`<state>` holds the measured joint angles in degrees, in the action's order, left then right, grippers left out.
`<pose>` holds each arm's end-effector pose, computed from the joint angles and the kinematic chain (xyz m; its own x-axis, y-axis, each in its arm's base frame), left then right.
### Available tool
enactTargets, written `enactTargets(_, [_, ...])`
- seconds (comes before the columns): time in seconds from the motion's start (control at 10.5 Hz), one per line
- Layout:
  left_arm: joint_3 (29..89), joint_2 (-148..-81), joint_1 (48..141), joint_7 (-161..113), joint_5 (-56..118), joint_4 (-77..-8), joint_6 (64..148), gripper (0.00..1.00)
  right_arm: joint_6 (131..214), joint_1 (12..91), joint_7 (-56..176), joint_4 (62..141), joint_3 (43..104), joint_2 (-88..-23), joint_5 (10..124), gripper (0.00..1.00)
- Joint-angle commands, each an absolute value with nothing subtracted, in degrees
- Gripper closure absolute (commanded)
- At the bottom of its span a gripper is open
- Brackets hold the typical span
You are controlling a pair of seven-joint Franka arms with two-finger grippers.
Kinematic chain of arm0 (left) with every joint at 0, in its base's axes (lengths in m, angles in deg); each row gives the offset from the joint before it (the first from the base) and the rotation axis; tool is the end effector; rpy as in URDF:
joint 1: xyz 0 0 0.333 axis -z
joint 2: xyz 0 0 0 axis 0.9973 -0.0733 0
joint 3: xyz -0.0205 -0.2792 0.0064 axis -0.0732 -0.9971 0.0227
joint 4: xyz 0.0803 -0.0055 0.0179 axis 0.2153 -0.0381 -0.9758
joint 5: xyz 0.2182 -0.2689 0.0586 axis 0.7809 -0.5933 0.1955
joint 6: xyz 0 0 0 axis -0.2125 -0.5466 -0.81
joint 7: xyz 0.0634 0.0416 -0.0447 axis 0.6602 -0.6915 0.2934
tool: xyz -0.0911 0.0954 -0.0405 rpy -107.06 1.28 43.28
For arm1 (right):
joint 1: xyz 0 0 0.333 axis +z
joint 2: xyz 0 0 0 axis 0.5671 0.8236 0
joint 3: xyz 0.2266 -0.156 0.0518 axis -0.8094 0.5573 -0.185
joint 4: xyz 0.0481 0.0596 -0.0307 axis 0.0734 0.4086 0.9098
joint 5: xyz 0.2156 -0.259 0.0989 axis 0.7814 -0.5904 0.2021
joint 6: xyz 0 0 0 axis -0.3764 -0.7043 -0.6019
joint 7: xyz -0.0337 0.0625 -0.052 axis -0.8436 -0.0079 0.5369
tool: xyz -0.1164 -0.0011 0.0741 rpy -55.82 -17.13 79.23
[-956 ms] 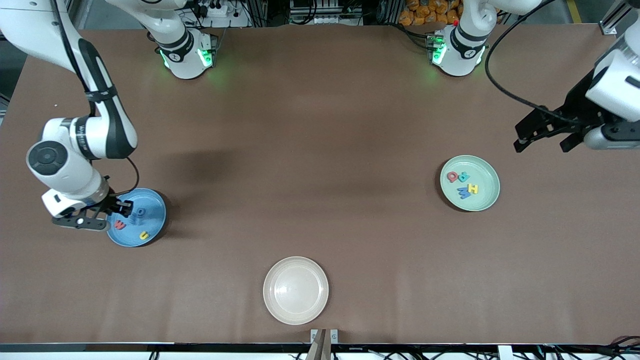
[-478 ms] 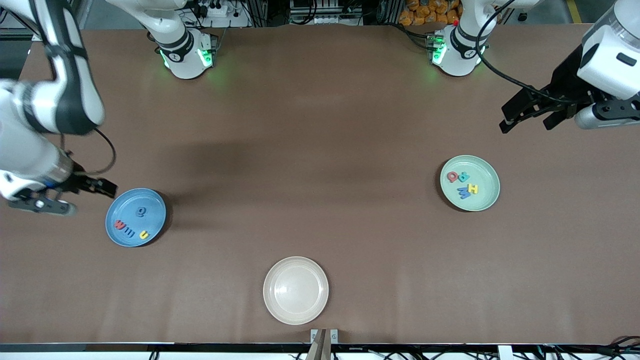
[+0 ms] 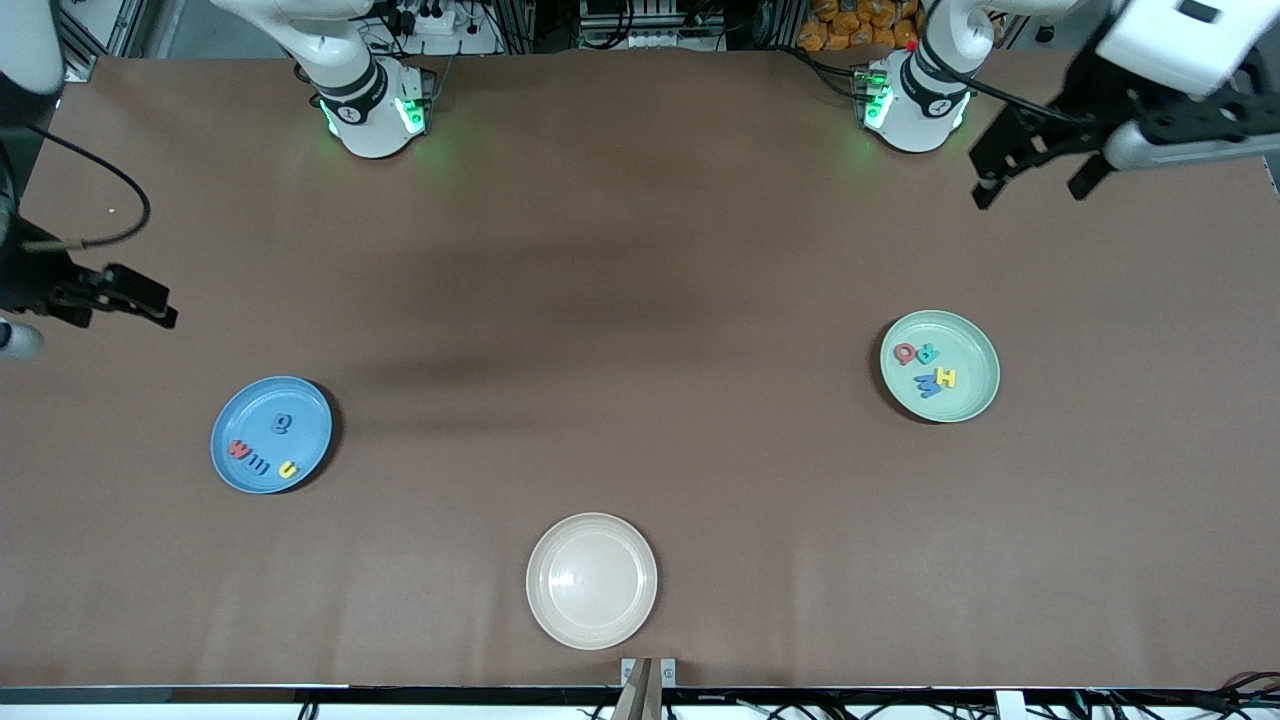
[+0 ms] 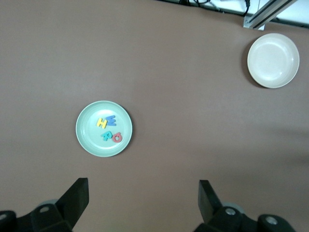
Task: Sort upper and lower case letters into plates
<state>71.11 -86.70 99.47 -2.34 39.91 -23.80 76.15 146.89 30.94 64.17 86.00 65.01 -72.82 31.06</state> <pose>0.4673 -0.1718 0.6353 0.9822 0.1482 0.1153 0.1420 -0.9880 0.0606 0.5432 -0.0076 0.5475 1.0000 -0.0019 0.0027 -0.0018 -0.9998 -0.0179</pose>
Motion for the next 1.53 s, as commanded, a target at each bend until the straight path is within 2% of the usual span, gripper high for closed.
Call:
enactTargets(0.0, [66.14,-88.25,94.95,-1.83,40.85,-23.64,75.58,0.00,144.53,31.65,62.11,83.61,65.41,-73.79,31.49,0.00])
enactTargets(0.48, [62.15,-87.91,88.88,-3.58,40.49,-23.73,75.67,0.00,143.12,32.79,62.28,84.05,65.41,-75.91,29.29,0.00])
enactTargets(0.76, [62.23,-87.03,86.34,-4.99,38.31,-23.90,75.67,0.00,143.47,32.88,62.28,84.05,65.49,-75.91,29.29,0.00])
enactTargets(1.15, [68.11,-85.19,85.80,-14.83,38.21,-24.08,73.49,0.00,143.30,33.14,62.28,84.23,65.58,-75.91,29.29,0.00])
enactTargets(1.43, [68.73,-84.74,86.15,-14.57,38.47,-24.16,72.95,0.00,143.12,33.14,62.28,84.23,65.58,-75.91,29.29,0.00])
